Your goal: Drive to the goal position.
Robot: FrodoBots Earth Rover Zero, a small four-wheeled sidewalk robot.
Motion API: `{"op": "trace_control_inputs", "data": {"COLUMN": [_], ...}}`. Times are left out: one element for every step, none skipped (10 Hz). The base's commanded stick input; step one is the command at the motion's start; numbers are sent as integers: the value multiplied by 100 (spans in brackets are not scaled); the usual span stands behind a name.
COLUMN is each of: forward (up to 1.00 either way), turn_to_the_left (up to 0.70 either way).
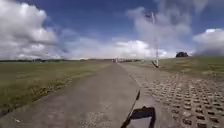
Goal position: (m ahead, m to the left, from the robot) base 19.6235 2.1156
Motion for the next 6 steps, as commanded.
{"op": "trace_control_inputs", "data": {"forward": [85, 85, 85, 85, 85, 85], "turn_to_the_left": [0, 0, -10, -21, -34, -34]}}
